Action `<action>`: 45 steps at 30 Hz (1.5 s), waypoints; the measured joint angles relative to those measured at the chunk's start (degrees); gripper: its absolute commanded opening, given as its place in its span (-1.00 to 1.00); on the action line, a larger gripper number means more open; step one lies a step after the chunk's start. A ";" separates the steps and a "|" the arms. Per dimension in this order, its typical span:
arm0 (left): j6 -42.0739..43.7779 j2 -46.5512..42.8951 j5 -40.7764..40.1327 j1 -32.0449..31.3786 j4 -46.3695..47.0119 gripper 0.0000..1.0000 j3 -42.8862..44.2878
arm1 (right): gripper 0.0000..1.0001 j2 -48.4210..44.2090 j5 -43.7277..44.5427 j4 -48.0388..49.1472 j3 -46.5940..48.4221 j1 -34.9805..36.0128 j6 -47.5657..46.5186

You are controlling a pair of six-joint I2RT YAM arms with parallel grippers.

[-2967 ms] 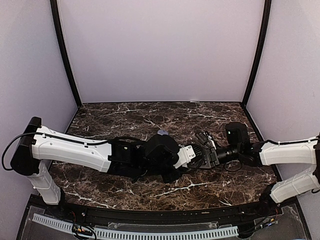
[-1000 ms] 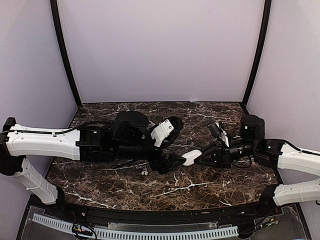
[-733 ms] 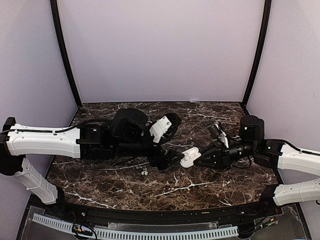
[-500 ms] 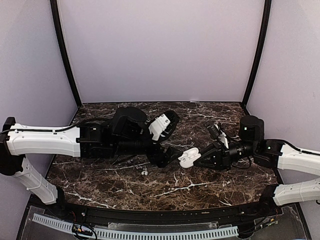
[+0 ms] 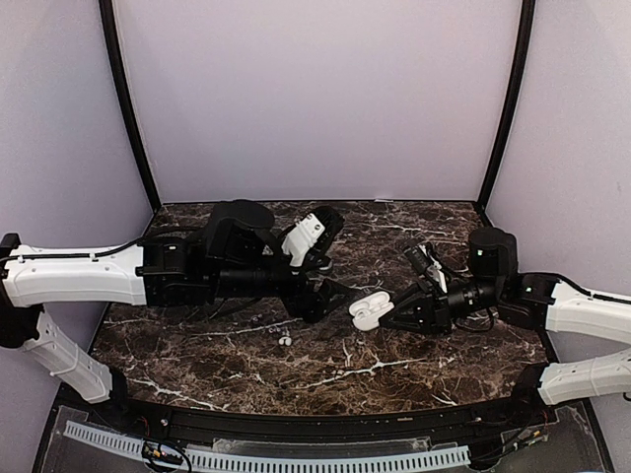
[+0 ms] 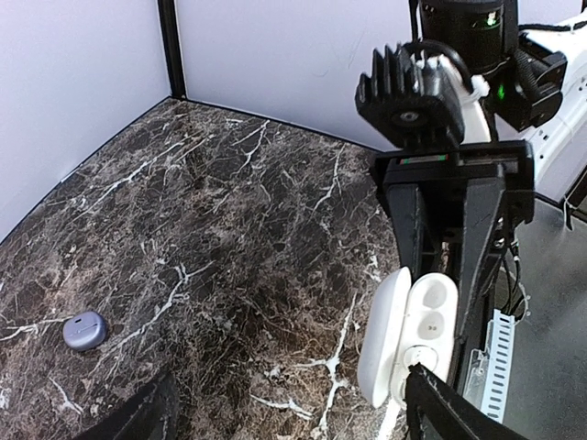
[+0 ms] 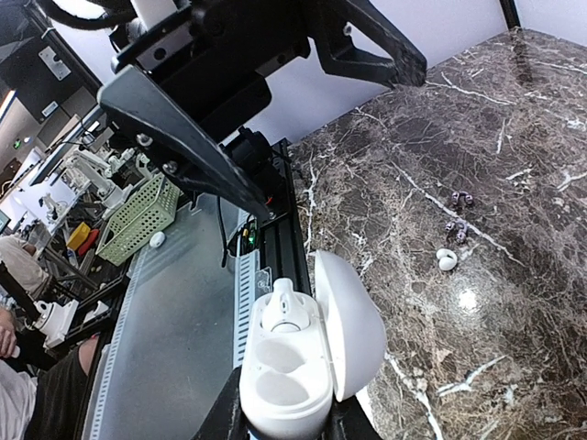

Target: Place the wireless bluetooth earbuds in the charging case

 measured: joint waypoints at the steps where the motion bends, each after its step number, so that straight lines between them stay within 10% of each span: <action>1: -0.28 -0.68 0.26 0.28 -0.02 0.63 -0.04 | -1.00 0.00 0.09 -0.02 0.00 0.00 0.00; 13: -12.87 -6.51 0.00 8.39 -10.10 0.23 -11.65 | -1.00 0.13 0.63 -0.09 0.00 0.00 0.02; 25: -10.19 9.22 0.22 16.37 -21.59 -0.09 -9.11 | -1.00 0.07 0.39 -0.04 0.00 0.00 0.24; 45: -14.14 15.04 11.74 16.02 -21.77 0.00 -4.20 | -1.00 -0.92 -0.17 -0.09 0.00 0.00 0.02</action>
